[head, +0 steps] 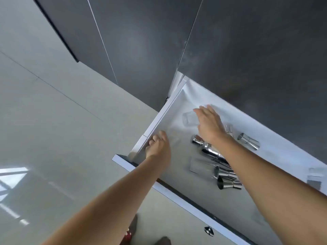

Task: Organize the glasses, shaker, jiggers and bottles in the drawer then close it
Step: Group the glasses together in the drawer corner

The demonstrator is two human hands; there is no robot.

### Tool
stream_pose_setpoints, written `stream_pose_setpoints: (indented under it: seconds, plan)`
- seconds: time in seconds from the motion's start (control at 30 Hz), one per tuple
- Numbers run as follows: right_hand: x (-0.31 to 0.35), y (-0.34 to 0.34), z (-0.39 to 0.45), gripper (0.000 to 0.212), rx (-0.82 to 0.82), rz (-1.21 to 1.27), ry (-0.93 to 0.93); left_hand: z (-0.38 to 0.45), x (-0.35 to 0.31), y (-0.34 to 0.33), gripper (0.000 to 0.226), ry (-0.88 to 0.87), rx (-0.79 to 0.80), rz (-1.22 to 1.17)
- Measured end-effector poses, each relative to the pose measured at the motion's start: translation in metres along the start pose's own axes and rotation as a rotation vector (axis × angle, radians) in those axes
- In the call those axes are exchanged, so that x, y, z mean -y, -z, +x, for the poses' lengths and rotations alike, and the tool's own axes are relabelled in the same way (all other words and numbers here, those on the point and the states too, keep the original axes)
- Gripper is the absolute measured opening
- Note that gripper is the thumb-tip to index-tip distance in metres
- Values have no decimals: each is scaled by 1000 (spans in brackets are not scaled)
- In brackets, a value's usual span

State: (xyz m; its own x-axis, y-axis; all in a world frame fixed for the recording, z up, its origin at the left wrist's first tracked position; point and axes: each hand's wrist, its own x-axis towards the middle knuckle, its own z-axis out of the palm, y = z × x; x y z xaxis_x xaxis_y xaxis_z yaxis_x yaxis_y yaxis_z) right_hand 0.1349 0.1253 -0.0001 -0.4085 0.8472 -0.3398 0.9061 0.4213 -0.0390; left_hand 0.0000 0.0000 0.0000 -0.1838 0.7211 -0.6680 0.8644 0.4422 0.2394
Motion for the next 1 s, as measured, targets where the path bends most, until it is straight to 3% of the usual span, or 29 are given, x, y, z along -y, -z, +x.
stream_pose_setpoints:
  seconds: [0.13,0.3,0.47,0.6,0.7,1.0]
  plan:
    - [6,-21,20,70,-29,-93,48,11,-2,-2,80,-40,10,60]
    - [-8,-30,22,62,-140,-53,36,16,-17,15,85,-48,-52,213]
    - [-21,-22,5,57,-297,520,-59,30,-46,40,56,-67,-196,275]
    - [-20,-22,1,63,-401,750,-243,46,-66,54,44,-102,-308,300]
    - [-19,-25,-2,65,-475,895,-308,57,-75,60,48,-143,-365,300]
    - [-23,-26,3,56,-554,787,-272,91,-88,63,65,-321,-482,234]
